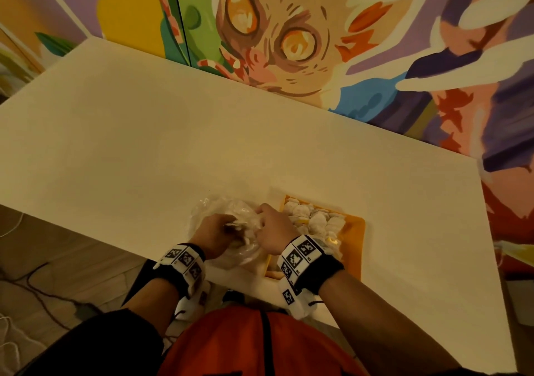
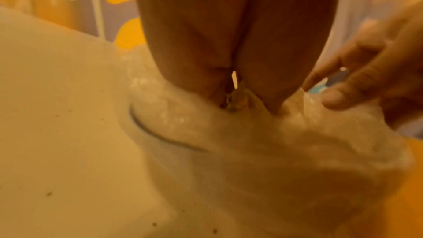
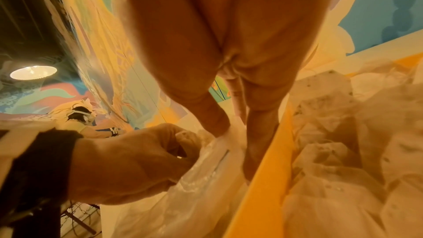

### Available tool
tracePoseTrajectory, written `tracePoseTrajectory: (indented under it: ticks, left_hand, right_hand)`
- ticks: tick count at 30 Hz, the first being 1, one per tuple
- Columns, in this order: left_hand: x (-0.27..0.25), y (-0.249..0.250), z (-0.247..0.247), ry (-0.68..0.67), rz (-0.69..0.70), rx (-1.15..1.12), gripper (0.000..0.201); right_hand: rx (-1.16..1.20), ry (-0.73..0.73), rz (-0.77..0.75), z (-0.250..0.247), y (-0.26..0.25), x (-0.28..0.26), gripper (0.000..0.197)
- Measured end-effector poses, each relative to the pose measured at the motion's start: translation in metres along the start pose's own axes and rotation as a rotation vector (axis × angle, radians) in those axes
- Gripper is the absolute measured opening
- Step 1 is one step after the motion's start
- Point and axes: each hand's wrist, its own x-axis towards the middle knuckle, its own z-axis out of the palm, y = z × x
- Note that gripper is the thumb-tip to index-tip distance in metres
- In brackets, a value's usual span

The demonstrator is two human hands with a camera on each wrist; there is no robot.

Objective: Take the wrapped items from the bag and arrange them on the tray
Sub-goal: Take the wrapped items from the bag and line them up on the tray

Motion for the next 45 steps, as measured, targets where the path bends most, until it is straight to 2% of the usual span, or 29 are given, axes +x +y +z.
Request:
tracePoseTrajectory:
  ticks: [4, 10, 14, 16, 20, 26, 28, 31, 33, 38, 40, 45]
  left_hand:
    - [-0.006, -0.002, -0.017, -0.004, -0.006, -0.199, 0.01]
    - [-0.021, 0.013, -0.04, 0.051, 0.012, -0.285, 0.017]
    - [-0.028, 0.022, -0.047, 0.114, 0.017, -0.377, 0.02]
    - [-0.031, 0.027, -0.048, 0.114, 0.017, -0.423, 0.019]
    - [-0.037, 0.042, -0.048, 0.059, 0.021, -0.633, 0.016]
    - [-0.04, 0.054, -0.05, 0.07, 0.035, -0.889, 0.029]
    - [-0.039, 0.054, -0.05, 0.072, 0.02, -0.963, 0.039]
    - [-0.039, 0.055, -0.048, 0.086, 0.012, -1.023, 0.047]
    - [-0.037, 0.056, -0.046, 0.103, 0.015, -1.044, 0.046]
    - [-0.032, 0.054, -0.042, 0.121, -0.035, -1.202, 0.021]
    - [-0.029, 0.054, -0.039, 0.082, -0.058, -1.247, 0.011]
    - [-0.022, 0.068, -0.026, 0.02, -0.189, -1.354, 0.016]
  right_hand:
    - [-0.009, 0.001, -0.028, -0.002, -0.001, 0.0, 0.047]
    - [-0.045, -0.028, -0.096, -0.011, -0.007, -0.011, 0.056]
    - [-0.085, 0.093, -0.245, -0.02, -0.014, -0.02, 0.06]
    - [0.025, 0.134, -0.306, -0.023, -0.018, -0.023, 0.058]
    - [0.292, 0.094, -0.302, -0.022, -0.025, -0.024, 0.05]
    - [0.669, -0.119, -0.25, -0.011, -0.016, -0.022, 0.045]
    - [0.677, -0.105, -0.261, -0.011, -0.016, -0.023, 0.048]
    - [0.687, -0.007, -0.279, -0.008, -0.014, -0.02, 0.023]
    - [0.737, 0.019, -0.281, -0.008, -0.012, -0.02, 0.011]
    - [0.8, 0.047, -0.258, -0.012, -0.004, -0.026, 0.018]
    - [0.85, 0.063, -0.245, -0.014, -0.002, -0.029, 0.017]
    - [0.98, 0.075, -0.215, -0.017, -0.003, -0.033, 0.011]
